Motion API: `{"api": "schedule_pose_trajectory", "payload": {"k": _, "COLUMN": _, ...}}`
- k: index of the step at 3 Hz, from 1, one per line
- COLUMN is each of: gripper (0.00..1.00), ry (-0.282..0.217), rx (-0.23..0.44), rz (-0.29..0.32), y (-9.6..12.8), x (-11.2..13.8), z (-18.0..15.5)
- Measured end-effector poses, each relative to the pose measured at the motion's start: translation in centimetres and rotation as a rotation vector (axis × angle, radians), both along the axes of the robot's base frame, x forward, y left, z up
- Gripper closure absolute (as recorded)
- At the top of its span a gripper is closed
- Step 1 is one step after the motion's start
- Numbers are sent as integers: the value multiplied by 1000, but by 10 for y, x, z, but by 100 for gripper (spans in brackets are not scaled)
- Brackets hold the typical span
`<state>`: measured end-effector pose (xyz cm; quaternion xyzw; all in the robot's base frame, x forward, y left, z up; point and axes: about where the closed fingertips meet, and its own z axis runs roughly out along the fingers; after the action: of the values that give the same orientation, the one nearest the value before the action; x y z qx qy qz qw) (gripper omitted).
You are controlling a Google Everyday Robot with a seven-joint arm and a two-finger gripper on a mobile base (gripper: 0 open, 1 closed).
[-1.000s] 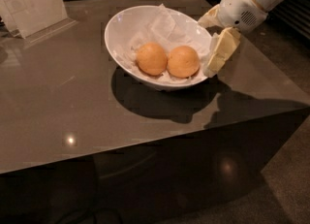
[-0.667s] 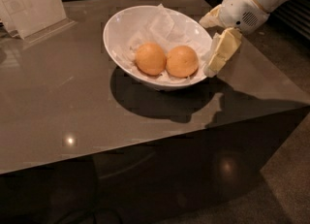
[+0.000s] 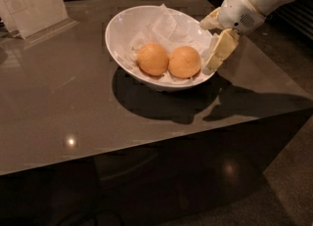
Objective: Pick orange from white bowl
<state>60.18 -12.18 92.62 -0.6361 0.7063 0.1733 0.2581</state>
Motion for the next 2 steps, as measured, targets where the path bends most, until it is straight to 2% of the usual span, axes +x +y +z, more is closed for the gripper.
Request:
{"api": "schedule_pose_trajectory", "payload": {"k": 1, "gripper": 21, "ry": 0, "rx": 0, "rz": 0, "y": 0, "x": 0, "z": 0}}
{"api": "schedule_pose_trajectory", "payload": {"k": 2, "gripper": 41, "ry": -5, "rx": 14, "rz": -9, "y": 2, "x": 12, "z": -4}}
